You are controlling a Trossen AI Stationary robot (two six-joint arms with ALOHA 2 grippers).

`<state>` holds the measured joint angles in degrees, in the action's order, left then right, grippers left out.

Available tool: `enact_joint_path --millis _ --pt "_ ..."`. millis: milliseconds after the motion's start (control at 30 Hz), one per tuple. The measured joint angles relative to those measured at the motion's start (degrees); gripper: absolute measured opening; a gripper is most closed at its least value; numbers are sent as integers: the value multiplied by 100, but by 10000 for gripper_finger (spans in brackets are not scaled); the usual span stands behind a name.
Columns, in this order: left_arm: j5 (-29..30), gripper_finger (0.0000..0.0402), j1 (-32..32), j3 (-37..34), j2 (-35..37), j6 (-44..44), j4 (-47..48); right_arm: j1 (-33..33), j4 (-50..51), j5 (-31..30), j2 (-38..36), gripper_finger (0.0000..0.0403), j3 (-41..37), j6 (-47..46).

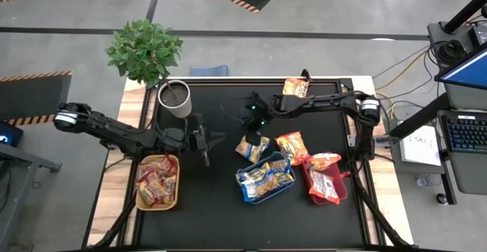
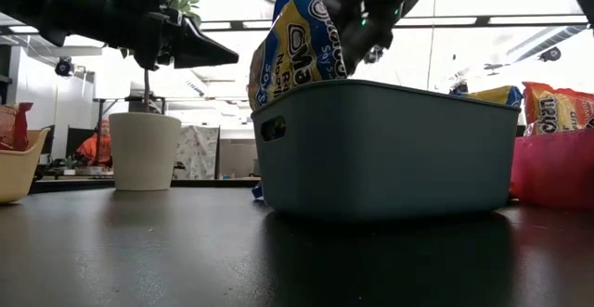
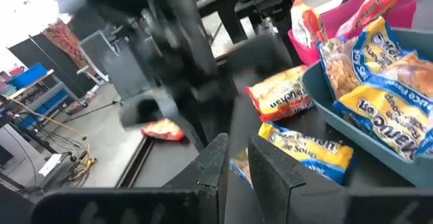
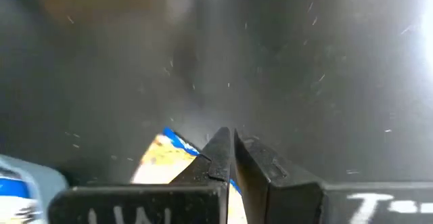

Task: Sort Maruchan noodles
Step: Put the blue noodle pack into the blue bin

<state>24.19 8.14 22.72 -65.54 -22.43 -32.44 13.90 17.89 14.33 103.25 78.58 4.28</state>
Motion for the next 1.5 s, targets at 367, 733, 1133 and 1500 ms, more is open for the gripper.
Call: enact_joint_path --millis 367,733,1133,1500 --pt "-773 40 -328 0 -2 714 399 171 1152 28 -772 9 -471 -759" --pt "-938 40 -393 0 -1005 861 -355 189 1238 77 -777 37 -904 -1993" --pt "-1627 40 -647 272 -2536 832 -1548 189 1565 85 -775 224 -937 -2038" --pt "-2319 40 -931 566 -3275 1027 -1549 342 338 167 -755 337 -1520 -2318"
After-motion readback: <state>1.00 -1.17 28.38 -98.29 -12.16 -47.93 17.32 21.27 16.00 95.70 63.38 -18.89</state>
